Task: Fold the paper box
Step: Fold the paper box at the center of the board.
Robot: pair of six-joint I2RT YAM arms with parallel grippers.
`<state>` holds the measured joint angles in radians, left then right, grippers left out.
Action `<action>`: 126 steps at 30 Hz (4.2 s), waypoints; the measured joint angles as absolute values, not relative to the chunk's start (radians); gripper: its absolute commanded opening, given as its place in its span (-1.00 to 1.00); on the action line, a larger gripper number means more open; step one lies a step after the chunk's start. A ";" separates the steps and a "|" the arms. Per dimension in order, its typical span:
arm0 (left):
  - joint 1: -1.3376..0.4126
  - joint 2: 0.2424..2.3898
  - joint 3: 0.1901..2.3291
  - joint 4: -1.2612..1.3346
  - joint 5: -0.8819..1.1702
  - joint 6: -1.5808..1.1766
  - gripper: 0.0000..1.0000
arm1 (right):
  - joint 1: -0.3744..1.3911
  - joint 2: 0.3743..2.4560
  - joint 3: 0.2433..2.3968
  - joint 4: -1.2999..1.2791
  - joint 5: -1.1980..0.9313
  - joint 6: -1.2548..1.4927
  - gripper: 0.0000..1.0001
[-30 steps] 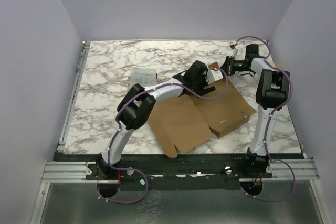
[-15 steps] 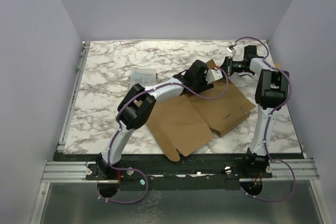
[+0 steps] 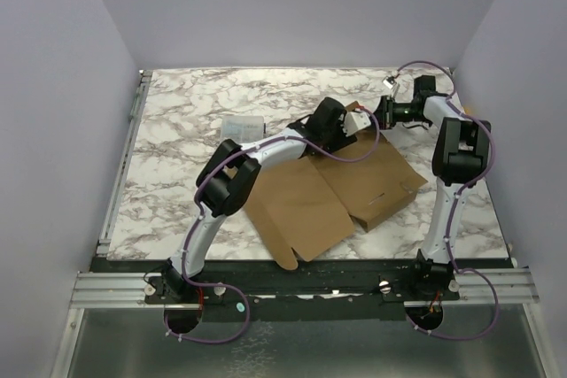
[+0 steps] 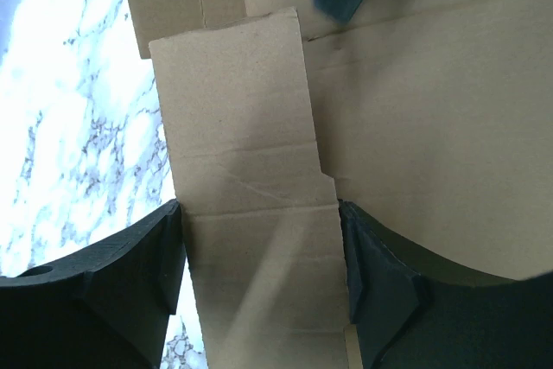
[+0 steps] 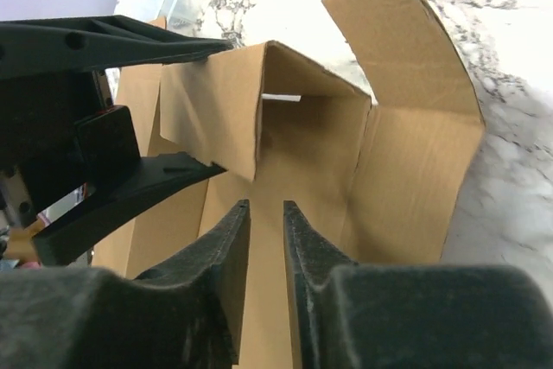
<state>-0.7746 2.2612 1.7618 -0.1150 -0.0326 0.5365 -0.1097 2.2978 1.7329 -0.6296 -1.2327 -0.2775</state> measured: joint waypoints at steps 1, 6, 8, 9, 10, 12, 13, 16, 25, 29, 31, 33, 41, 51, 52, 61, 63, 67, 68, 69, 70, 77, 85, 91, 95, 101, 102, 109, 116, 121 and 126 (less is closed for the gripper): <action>-0.767 2.261 1.762 -0.115 -0.017 0.521 -0.42 | -0.113 2.286 1.732 -0.634 -1.221 -0.286 -0.37; -0.719 2.259 1.762 -0.115 0.069 0.450 -0.38 | -0.152 2.178 1.701 -0.633 -1.145 -0.319 -0.08; -0.701 2.256 1.762 -0.115 0.106 0.423 -0.38 | -0.161 2.144 1.697 -0.627 -1.104 -0.326 0.11; -0.690 2.253 1.762 -0.116 0.128 0.407 -0.38 | -0.167 2.135 1.697 -0.622 -1.083 -0.329 0.18; -0.681 2.249 1.762 -0.117 0.145 0.396 -0.38 | -0.170 2.132 1.697 -0.618 -1.055 -0.335 0.22; -0.665 2.243 1.762 -0.117 0.181 0.371 -0.38 | -0.175 2.140 1.697 -0.621 -1.017 -0.337 0.29; -0.657 2.239 1.762 -0.117 0.205 0.355 -0.39 | -0.174 2.149 1.697 -0.623 -0.996 -0.340 0.32; -0.635 2.233 1.762 -0.117 0.268 0.315 -0.39 | -0.174 2.189 1.697 -0.631 -0.943 -0.346 0.33; -0.588 2.233 1.799 -0.132 0.424 0.224 -0.41 | -0.174 2.235 1.697 -0.661 -0.972 -0.370 -0.01; -0.576 2.238 1.845 -0.137 0.496 0.175 -0.41 | -0.174 2.213 1.675 -0.653 -1.021 -0.368 0.11; -0.569 2.246 1.874 -0.136 0.538 0.149 -0.41 | -0.173 2.196 1.671 -0.646 -1.035 -0.361 0.17; -0.568 2.251 1.888 -0.136 0.570 0.127 -0.41 | -0.173 2.183 1.682 -0.638 -1.046 -0.354 0.21; -0.554 2.270 1.893 -0.136 0.652 0.088 -0.41 | -0.172 2.215 1.872 -0.635 -1.118 -0.343 0.28; -0.546 2.298 1.894 -0.136 0.672 0.073 -0.42 | -0.162 2.351 2.056 -0.619 -1.172 -0.273 0.41; -0.546 2.299 1.894 -0.136 0.673 0.072 -0.41 | -0.162 2.367 2.070 -0.613 -1.171 -0.257 0.40; -0.546 2.304 1.894 -0.136 0.691 0.071 -0.42 | -0.146 2.477 2.191 -0.478 -1.190 -0.039 0.17; -0.546 2.304 1.894 -0.136 0.692 0.071 -0.42 | -0.142 2.477 2.190 -0.446 -1.209 -0.001 0.10; -0.546 2.304 1.894 -0.136 0.693 0.070 -0.42 | -0.125 2.477 2.165 -0.406 -1.251 0.035 0.05; -0.546 2.304 1.894 -0.136 0.694 0.070 -0.42 | -0.120 2.477 2.154 -0.405 -1.257 0.035 0.04; -0.546 2.304 1.894 -0.136 0.695 0.070 -0.42 | -0.116 2.477 2.145 -0.405 -1.260 0.035 0.01; -0.546 2.304 1.894 -0.136 0.696 0.070 -0.42 | -0.112 2.477 2.136 -0.406 -1.263 0.034 -0.02; -0.546 2.304 1.894 -0.136 0.707 0.067 -0.42 | -0.096 2.477 2.125 -0.420 -1.292 0.006 -0.32; -0.545 2.310 1.894 -0.138 0.707 0.059 -0.43 | -0.099 2.445 2.037 -0.450 -1.307 -0.065 -0.36; -0.543 2.312 1.894 -0.141 0.707 0.053 -0.43 | -0.099 2.423 2.017 -0.482 -1.307 -0.119 -0.36; -0.538 2.312 1.894 -0.141 0.708 0.050 -0.43 | -0.099 2.400 2.001 -0.508 -1.313 -0.157 -0.36; -0.531 2.312 1.894 -0.146 0.708 0.045 -0.43 | -0.099 2.394 2.001 -0.588 -1.340 -0.256 -0.35; -0.530 2.312 1.894 -0.148 0.709 0.044 -0.43 | -0.099 2.394 2.001 -0.605 -1.344 -0.275 -0.33; -0.530 2.312 1.892 -0.160 0.712 0.044 -0.43 | -0.099 2.394 2.007 -0.779 -1.357 -0.430 -0.13; -0.527 2.312 1.885 -0.158 0.719 0.044 -0.43 | -0.099 2.394 2.016 -0.953 -1.356 -0.569 0.02; -0.525 2.312 1.868 -0.153 0.726 0.043 -0.43 | -0.099 2.394 2.003 -0.995 -1.351 -0.595 -0.18; -0.525 2.312 1.852 -0.151 0.734 0.041 -0.43 | -0.099 2.392 1.925 -0.942 -1.291 -0.532 -0.37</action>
